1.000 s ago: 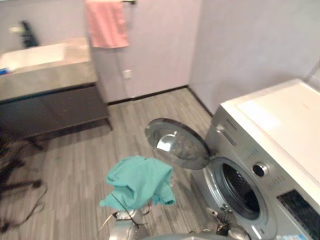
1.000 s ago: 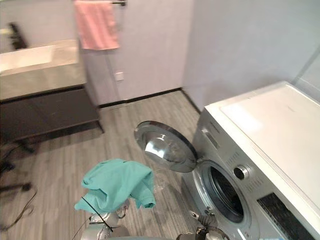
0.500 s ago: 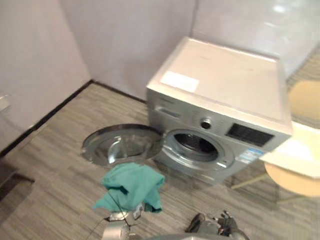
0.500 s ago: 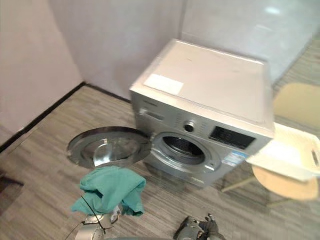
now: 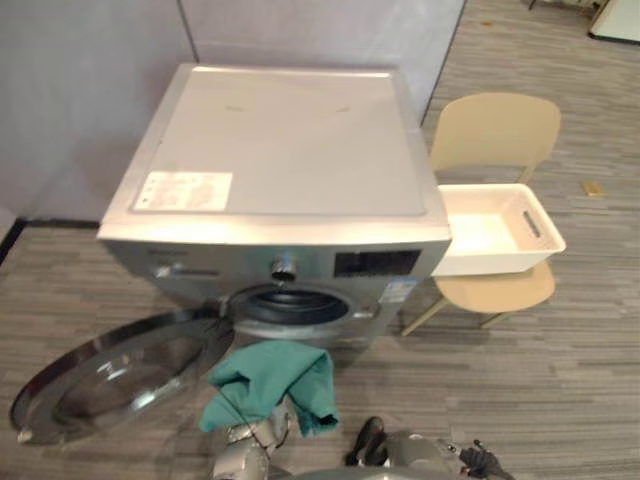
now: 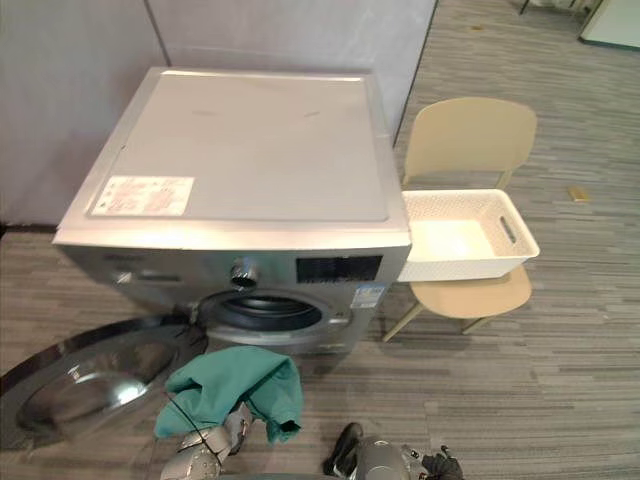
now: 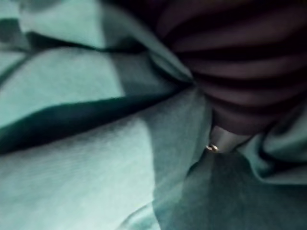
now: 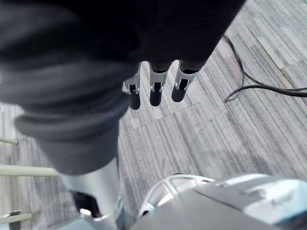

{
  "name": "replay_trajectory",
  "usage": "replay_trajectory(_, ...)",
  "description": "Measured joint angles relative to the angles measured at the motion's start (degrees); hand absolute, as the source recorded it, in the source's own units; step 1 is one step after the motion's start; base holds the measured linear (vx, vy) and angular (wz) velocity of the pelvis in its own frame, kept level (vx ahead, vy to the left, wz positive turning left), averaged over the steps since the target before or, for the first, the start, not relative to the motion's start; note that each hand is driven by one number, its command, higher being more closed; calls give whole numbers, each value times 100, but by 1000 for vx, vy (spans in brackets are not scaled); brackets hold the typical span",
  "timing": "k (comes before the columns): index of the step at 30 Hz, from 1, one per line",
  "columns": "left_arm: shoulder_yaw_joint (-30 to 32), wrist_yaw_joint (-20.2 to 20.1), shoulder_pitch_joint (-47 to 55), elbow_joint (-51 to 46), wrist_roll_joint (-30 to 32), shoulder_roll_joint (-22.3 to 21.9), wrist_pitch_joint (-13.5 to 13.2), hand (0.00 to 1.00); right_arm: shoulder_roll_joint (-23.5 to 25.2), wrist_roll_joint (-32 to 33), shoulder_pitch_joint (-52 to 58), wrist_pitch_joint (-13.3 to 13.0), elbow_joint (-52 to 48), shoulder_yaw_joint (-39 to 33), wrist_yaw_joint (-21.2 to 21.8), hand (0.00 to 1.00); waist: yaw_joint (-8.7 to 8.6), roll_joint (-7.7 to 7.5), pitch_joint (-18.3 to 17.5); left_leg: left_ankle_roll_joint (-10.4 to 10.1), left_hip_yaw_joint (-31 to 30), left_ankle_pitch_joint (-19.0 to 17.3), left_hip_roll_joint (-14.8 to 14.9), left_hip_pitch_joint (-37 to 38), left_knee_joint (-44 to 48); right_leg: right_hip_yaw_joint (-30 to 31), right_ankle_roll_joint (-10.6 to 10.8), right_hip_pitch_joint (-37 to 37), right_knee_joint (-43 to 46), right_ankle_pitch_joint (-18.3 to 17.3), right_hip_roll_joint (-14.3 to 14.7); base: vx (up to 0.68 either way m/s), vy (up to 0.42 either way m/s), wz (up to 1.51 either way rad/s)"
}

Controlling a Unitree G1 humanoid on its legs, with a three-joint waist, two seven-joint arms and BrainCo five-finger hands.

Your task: Pick up the laundry basket with both hands and put the clothes into the washing machine.

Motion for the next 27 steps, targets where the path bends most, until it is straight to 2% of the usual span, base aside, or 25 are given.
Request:
replay_trajectory(1, 31, 5, -41, -12, 0, -8, -1, 100, 1, -52, -41, 2, 1, 95, 6, 0, 20, -147, 81, -166, -413, -152, -315, -384, 42, 63, 6, 95, -111, -5, 1, 249, -76, -34)
replay_trajectory(2, 53, 22, -47, -76, 0, 13, -6, 100, -9, -106, -95, 0, -6, 267, 8, 0, 98, -204, 122, -383, -716, -294, -660, -816, -89, 136, 72, 207, -212, 42, 4, 244, -55, -40)
replay_trajectory(4, 116, 129, -64, -136, -1, 59, -20, 100, -5, -117, -181, -5, -18, 478, 5, 0, 168, -344, 200, -456, -812, -327, -936, -1313, -604, 283, 116, 286, -282, 68, 15, 238, 22, -53)
replay_trajectory(6, 225, 246, -180, -124, 3, 129, -25, 100, 43, -114, -296, -28, -98, 818, -9, 0, 223, -428, 255, -530, -936, -202, -1234, -1654, -1694, 421, 190, 327, -302, 104, 25, 229, 102, -59)
replay_trajectory(7, 269, 257, -220, -96, 3, 129, -33, 100, 58, -115, -300, -29, -134, 866, -9, 0, 265, -405, 254, -530, -963, 29, -1299, -1655, -2096, 453, 241, 373, -358, 131, 87, 241, 170, -58)
replay_trajectory(8, 335, 269, -312, -2, 9, 221, -59, 100, 158, -117, -331, -26, -196, 926, -18, 0, 317, -467, 315, -388, -1085, 440, -1366, -1631, -2327, 580, 389, 494, -489, 170, 135, 236, 168, -26)
replay_trajectory(9, 344, 284, -420, 56, 14, 332, -59, 100, 331, -121, -322, -34, -304, 954, -20, 0, 267, -594, 301, -383, -1102, 436, -1462, -1624, -2419, 544, 489, 519, -597, 242, 62, 229, 196, -1)
replay_trajectory(10, 288, 254, -519, 100, 58, 483, -45, 100, 476, -173, -328, -46, -314, 956, 3, 0, 286, -736, 313, -370, -1093, 429, -1607, -1625, -2449, 522, 565, 519, -656, 289, -71, 166, 160, 26)
replay_trajectory(11, 227, 226, -510, 160, 83, 512, -45, 100, 492, -224, -353, -45, -330, 964, 16, 0, 288, -793, 291, -367, -1085, 428, -1646, -1646, -2422, 521, 606, 525, -683, 328, -110, 226, 260, 17)
replay_trajectory(12, 244, 262, -447, 241, 82, 476, -45, 100, 513, -275, -360, -50, -425, 965, 42, 0, 314, -727, 335, -358, -1068, 423, -1738, -1652, -2351, 527, 691, 577, -744, 431, -203, 169, 209, 12)
replay_trajectory(13, 261, 275, -410, 245, 82, 478, -48, 100, 518, -286, -358, -51, -473, 972, 45, 0, 307, -775, 307, -354, -1067, 421, -1779, -1631, -2349, 528, 747, 622, -771, 468, -238, 177, 231, 12)
replay_trajectory(14, 307, 288, -346, 287, 120, 519, -56, 100, 521, -306, -364, -58, -515, 1029, 45, 0, 339, -713, 346, -351, -991, 419, -1842, -1570, -2367, 549, 779, 662, -783, 502, -316, 114, 156, 8)
replay_trajectory(15, 324, 306, -344, 387, 137, 561, -67, 100, 527, -311, -372, -102, -516, 1053, 50, 0, 352, -770, 311, -350, -948, 419, -1921, -1506, -2452, 553, 779, 671, -765, 509, -397, 97, 136, 2)
replay_trajectory(17, 360, 362, -366, 585, 141, 588, -127, 100, 524, -310, -379, -138, -514, 1050, 49, 0, 386, -695, 356, -350, -913, 419, -2011, -1448, -2616, 557, 810, 599, -721, 528, -480, 48, 92, -7)
replay_trajectory(23, 352, 365, -412, 752, 152, 533, -193, 100, 506, -311, -369, -108, -468, 1035, 51, 0, 404, -684, 363, -182, -967, 566, -2171, -1419, -3020, 499, 838, 508, -750, 545, -529, -25, 24, 6)
replay_trajectory(27, 295, 346, -419, 859, 152, 460, -199, 100, 498, -337, -379, -107, -463, 1045, 48, 0, 398, -684, 362, -218, -1138, 862, -2362, -1403, -3373, 344, 872, 507, -779, 566, -599, -81, 4, 28)
